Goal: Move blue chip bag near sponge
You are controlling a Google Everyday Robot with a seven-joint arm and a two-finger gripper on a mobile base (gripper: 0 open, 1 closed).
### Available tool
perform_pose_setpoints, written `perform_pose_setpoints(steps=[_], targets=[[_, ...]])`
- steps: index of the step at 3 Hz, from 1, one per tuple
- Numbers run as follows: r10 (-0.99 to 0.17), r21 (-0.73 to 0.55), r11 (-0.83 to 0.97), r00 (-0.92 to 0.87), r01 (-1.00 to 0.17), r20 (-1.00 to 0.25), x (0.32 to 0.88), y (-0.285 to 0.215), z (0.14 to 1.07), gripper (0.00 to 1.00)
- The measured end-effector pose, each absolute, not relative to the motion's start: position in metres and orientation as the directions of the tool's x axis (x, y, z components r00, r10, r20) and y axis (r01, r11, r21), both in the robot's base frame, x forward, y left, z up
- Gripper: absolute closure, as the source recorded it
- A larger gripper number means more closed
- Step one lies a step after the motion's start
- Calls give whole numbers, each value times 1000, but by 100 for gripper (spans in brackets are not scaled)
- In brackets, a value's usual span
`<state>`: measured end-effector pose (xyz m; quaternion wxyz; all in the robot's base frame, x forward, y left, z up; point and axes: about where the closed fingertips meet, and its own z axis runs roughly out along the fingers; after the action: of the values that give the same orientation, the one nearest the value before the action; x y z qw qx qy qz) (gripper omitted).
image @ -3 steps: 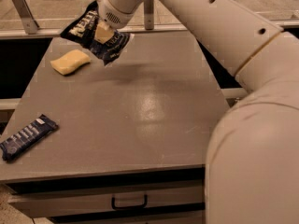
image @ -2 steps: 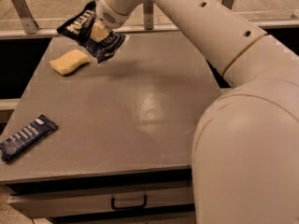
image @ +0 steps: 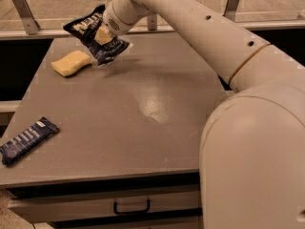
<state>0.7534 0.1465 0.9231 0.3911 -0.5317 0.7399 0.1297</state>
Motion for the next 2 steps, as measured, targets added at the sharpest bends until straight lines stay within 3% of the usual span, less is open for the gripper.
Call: perform_pose_setpoints(steps=[1,2], targets=[[-686,-223,399,-128,-890,-716,753,149,922,12],[-687,-221,396,-128,-891,-715,753,151,919,0]])
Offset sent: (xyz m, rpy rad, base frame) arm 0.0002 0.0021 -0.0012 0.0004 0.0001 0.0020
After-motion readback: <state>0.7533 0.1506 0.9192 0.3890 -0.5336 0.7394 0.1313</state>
